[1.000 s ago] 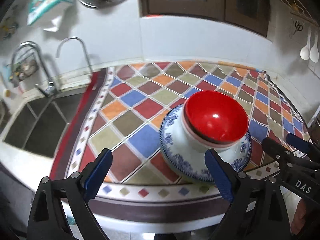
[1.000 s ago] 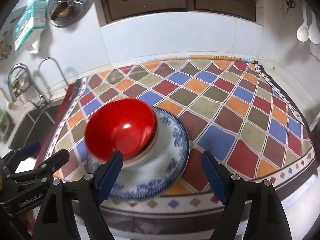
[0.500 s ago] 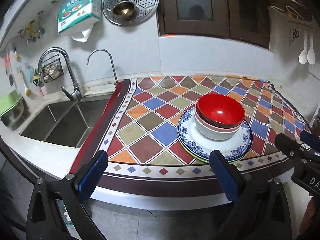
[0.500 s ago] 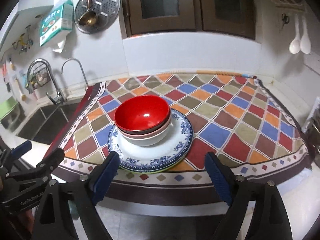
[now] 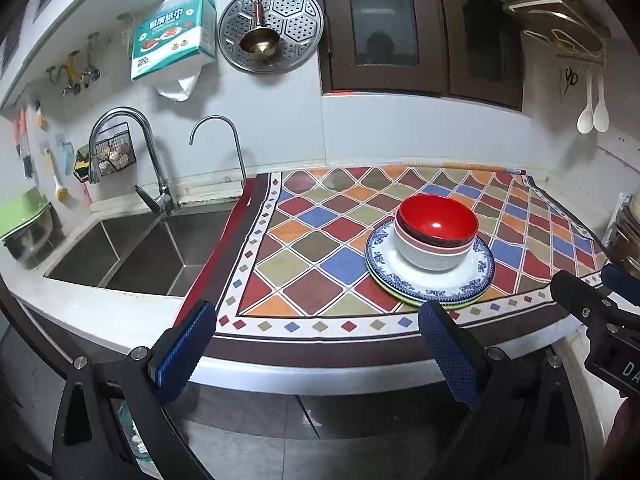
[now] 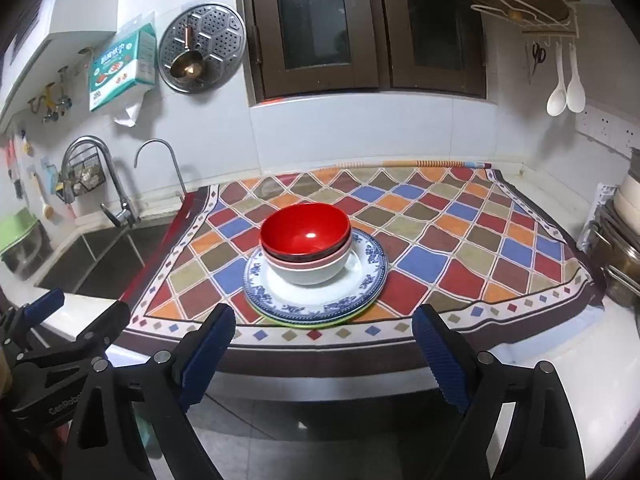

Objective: Organize plates and bowls

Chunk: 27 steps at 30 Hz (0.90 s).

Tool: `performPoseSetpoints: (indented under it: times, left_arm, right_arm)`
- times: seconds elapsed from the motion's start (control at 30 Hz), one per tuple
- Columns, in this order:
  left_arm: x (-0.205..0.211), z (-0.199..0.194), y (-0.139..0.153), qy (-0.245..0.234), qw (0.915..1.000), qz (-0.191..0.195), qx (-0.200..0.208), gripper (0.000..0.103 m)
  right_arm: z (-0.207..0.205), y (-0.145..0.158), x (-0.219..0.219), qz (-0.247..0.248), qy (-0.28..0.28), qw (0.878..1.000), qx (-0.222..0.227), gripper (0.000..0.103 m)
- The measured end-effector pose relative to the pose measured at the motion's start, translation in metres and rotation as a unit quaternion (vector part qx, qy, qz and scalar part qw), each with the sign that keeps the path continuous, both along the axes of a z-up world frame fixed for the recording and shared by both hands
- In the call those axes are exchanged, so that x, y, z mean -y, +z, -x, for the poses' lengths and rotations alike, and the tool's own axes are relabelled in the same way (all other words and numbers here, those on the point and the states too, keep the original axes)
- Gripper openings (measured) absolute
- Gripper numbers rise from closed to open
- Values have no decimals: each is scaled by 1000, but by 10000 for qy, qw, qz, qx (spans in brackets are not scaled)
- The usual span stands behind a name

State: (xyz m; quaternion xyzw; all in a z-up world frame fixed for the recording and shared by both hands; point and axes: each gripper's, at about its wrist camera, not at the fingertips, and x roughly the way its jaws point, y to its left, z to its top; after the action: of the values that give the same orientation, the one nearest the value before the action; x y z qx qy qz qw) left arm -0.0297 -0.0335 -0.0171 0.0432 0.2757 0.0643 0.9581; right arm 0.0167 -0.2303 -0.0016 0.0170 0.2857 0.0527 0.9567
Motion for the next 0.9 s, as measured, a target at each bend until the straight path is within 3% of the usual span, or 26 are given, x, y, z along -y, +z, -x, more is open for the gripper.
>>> performPoseSetpoints:
  times: [0.47,0.9]
  left_arm:
    - [-17,37,4,-142,9998,32,141,103]
    - [-28,49,7,-151,9996,106,216,103]
  right_arm:
    - [48,5,-19,-30,-83,9999,143,91]
    - [65,5,-31,32,-61,9997,221,91]
